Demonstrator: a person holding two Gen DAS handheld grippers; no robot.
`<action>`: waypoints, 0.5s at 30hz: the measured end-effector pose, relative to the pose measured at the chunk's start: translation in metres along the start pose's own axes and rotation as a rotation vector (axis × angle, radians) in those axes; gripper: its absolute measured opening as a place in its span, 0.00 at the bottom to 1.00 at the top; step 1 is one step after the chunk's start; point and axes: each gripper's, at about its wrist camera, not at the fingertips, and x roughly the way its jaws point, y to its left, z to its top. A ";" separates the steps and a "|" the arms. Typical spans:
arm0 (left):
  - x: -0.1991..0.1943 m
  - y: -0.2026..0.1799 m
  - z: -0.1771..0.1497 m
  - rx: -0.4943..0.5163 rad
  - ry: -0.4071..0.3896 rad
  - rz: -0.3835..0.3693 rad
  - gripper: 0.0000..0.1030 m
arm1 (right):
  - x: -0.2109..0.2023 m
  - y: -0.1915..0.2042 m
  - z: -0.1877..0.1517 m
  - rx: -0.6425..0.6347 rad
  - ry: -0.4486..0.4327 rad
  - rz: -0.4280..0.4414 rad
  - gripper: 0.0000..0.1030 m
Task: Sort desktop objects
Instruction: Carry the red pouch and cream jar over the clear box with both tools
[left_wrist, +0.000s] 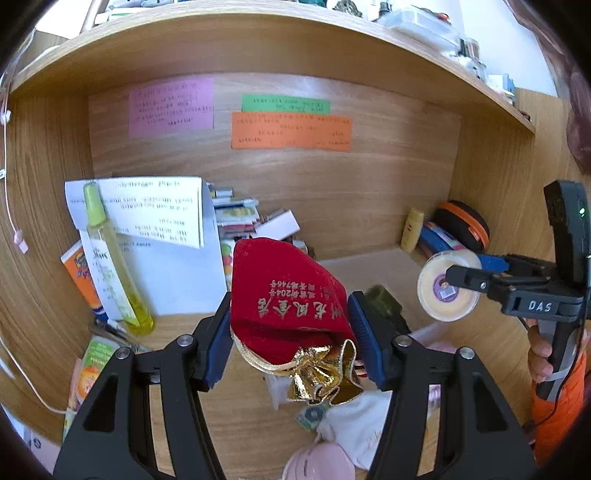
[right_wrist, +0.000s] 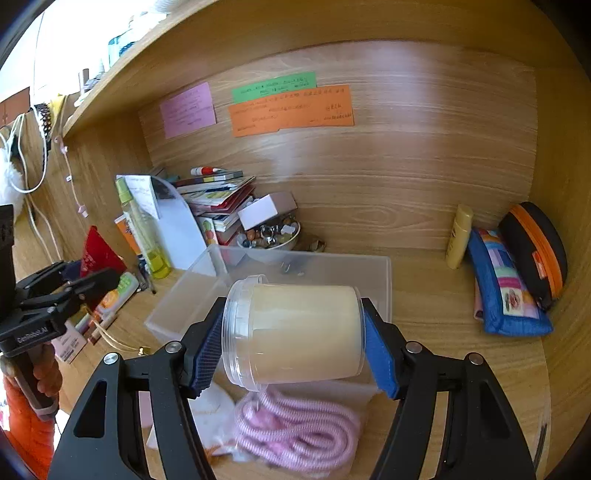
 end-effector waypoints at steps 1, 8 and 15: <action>0.003 0.002 0.003 -0.007 -0.002 0.001 0.58 | 0.003 -0.002 0.002 0.003 0.002 0.001 0.63; 0.026 0.007 0.010 -0.016 0.018 0.004 0.58 | 0.032 -0.013 0.008 0.027 0.038 0.003 0.63; 0.065 0.010 0.007 -0.016 0.078 0.002 0.58 | 0.059 -0.018 0.004 0.036 0.096 0.012 0.63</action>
